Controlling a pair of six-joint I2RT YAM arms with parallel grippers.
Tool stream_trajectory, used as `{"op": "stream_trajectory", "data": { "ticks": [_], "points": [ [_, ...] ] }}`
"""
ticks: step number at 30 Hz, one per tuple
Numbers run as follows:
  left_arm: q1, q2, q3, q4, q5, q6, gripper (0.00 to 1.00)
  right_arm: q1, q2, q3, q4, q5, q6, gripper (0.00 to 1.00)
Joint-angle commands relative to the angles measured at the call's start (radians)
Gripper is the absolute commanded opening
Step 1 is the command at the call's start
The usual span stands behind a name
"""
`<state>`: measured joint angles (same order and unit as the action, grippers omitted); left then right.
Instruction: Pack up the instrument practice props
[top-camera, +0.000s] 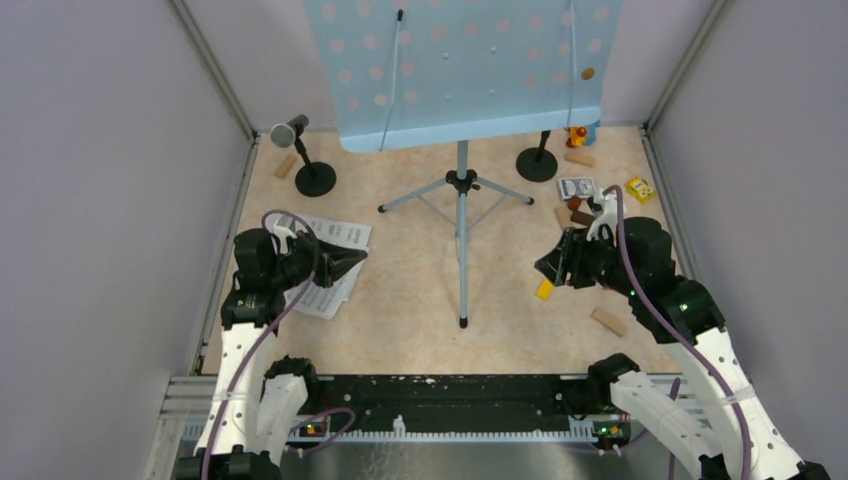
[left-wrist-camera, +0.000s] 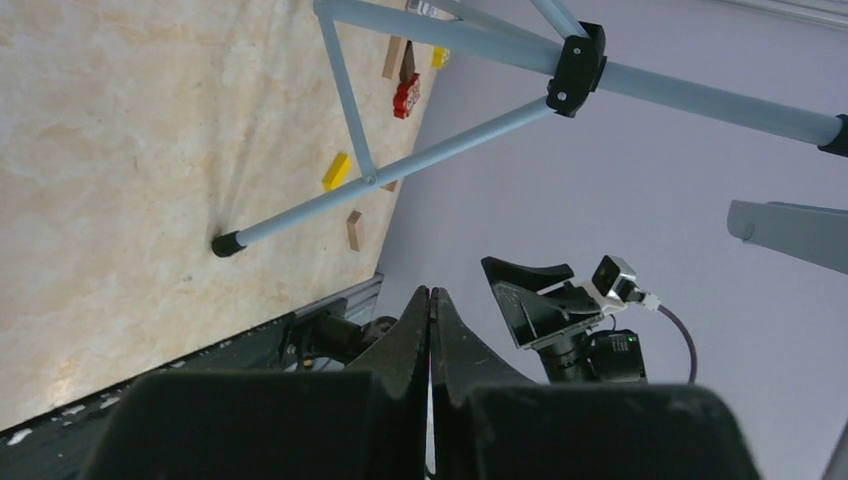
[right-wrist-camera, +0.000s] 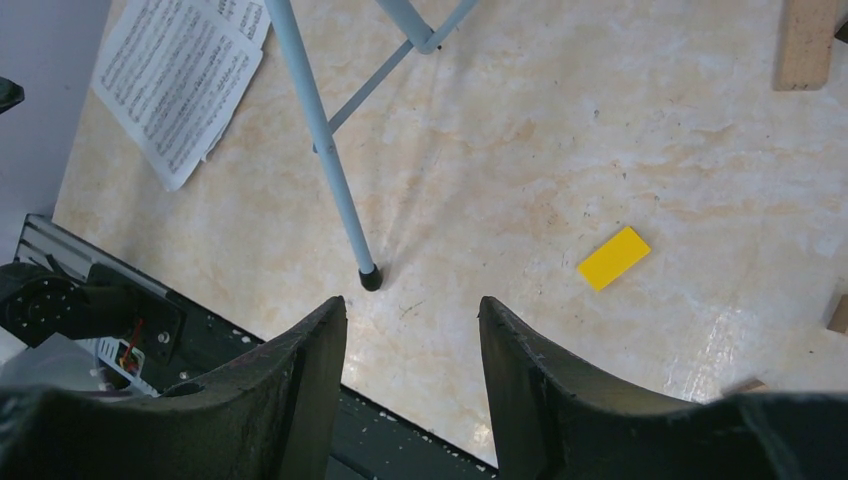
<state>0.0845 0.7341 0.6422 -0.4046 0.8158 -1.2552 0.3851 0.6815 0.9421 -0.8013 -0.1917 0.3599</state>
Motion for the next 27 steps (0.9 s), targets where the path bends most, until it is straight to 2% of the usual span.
{"op": "stream_trajectory", "data": {
  "ticks": [1, 11, 21, 27],
  "points": [
    [0.004, -0.029, -0.038, 0.161, 0.057, -0.118, 0.0, -0.002, -0.008, -0.004, 0.014, 0.011, -0.009, 0.52],
    [0.005, -0.019, -0.069, 0.258, 0.106, -0.224, 0.0, -0.002, -0.011, -0.008, 0.011, 0.018, -0.009, 0.52],
    [0.005, -0.087, -0.097, 0.284, 0.071, -0.343, 0.0, -0.002, -0.018, -0.014, 0.012, 0.017, -0.001, 0.52],
    [0.005, -0.105, -0.136, 0.365, 0.031, -0.395, 0.0, -0.002, -0.02, -0.014, 0.006, 0.02, -0.001, 0.52]
  ]
}}
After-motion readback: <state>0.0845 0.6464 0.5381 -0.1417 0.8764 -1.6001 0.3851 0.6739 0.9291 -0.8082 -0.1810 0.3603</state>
